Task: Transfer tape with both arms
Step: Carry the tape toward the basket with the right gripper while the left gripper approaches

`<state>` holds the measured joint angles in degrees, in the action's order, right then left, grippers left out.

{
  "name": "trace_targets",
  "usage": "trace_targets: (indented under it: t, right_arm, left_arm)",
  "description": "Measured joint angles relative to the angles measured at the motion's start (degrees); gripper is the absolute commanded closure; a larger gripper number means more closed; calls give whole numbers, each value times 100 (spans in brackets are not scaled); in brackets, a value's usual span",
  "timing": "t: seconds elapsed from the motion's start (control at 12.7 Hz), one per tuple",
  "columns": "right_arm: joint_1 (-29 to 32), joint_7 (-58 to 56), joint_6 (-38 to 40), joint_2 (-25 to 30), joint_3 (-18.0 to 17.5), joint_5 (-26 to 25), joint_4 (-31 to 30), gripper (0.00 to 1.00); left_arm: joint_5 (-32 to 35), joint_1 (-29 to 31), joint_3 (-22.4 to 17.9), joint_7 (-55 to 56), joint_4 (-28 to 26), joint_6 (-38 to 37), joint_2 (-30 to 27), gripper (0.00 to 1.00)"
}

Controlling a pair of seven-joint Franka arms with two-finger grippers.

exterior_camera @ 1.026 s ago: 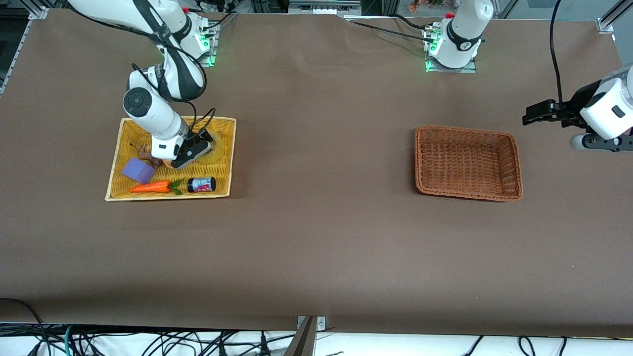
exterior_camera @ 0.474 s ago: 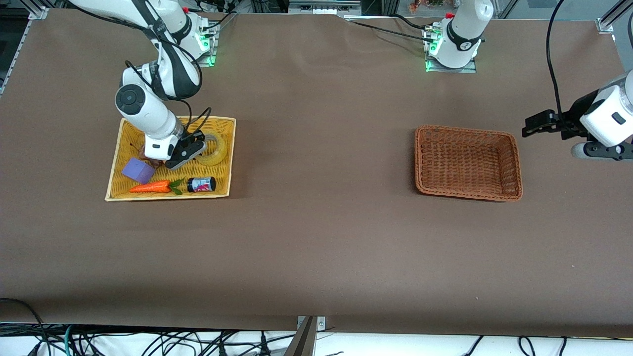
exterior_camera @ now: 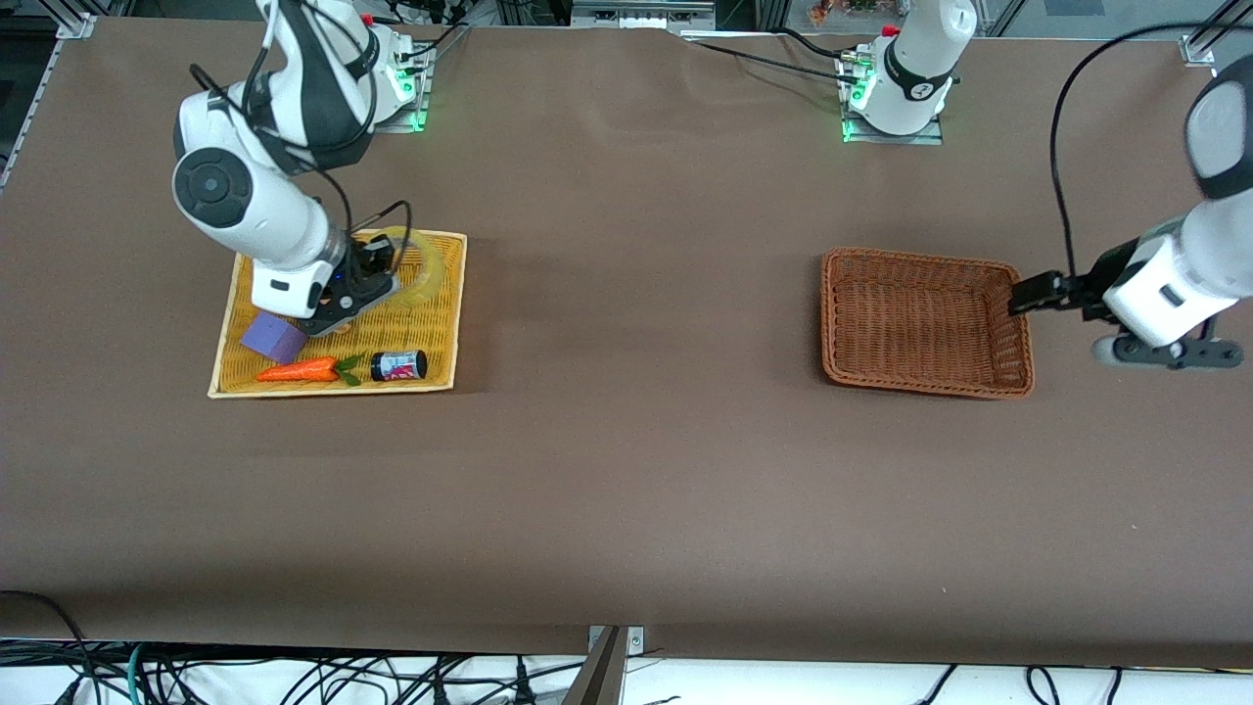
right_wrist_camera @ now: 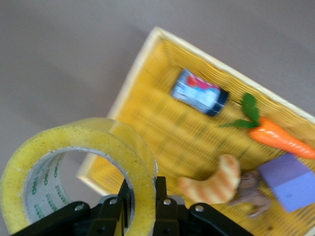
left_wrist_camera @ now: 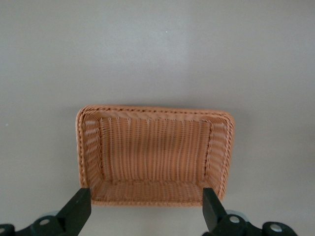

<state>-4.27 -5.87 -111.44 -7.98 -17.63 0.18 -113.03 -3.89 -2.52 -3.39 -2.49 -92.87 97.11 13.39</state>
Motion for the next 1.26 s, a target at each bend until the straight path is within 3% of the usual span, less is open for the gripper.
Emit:
trace_targets:
  t: [0.24,0.47,0.71,0.79,0.87,0.95,1.03,1.26]
  right_arm:
    - [-1001,1960,-478,-623,-115,161,372,100]
    - [-2003,3869,-2161,-1621,-123,176,611,100]
    - [-2827,5068,-3437,-2857,-113,171,1375,100]
    - [-3052,5215,-3646,-3196,-104,172,1640,93]
    - [-3240,5333,-3870,-3485,-99,172,1856,72]
    - [-3371,5435,-4076,-3710,-93,173,2009,33]
    - [-3435,5525,-4203,-3843,-91,173,2101,0]
    - [-3403,5555,-4101,-3810,-13,164,2298,0]
  left_arm:
    - [0,176,0,0,-192,472,470,0]
    - [-2,235,20,13,-205,732,896,0]
    - [-110,100,150,383,-205,834,1092,0]
    - [-137,75,272,529,-207,892,1120,0]
    - [-137,73,441,648,-227,962,1139,0]
    - [-137,72,586,742,-282,1060,1150,0]
    - [-137,73,688,823,-369,1158,1154,0]
    - [-138,166,997,1060,-661,1455,1146,0]
